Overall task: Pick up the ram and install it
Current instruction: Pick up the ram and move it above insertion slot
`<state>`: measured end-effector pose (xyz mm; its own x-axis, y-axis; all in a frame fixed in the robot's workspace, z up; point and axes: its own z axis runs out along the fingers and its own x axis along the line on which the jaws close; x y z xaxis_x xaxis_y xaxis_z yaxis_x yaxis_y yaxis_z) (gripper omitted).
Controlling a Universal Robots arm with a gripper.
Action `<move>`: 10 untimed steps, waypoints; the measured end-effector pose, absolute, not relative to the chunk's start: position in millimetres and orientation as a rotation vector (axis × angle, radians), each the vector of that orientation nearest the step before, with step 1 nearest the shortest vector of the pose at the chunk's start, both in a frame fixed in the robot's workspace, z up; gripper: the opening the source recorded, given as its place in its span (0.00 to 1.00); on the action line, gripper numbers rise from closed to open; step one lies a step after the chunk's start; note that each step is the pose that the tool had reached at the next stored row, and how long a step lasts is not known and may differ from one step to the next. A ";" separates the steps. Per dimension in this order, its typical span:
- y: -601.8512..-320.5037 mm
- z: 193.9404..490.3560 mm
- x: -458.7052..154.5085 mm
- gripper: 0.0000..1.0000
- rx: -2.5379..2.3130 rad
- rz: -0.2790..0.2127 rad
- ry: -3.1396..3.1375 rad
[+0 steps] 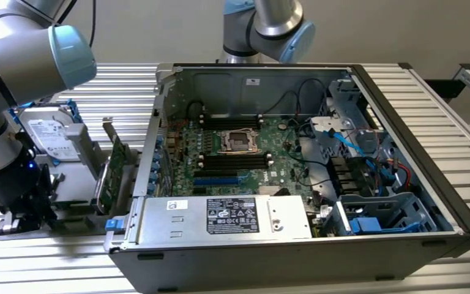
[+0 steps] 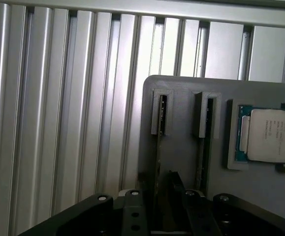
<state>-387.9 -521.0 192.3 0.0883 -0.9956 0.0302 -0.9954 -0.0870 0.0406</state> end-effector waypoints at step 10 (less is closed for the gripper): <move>-521.0 192.3 -387.9 0.14 2.277 -0.003 -2.086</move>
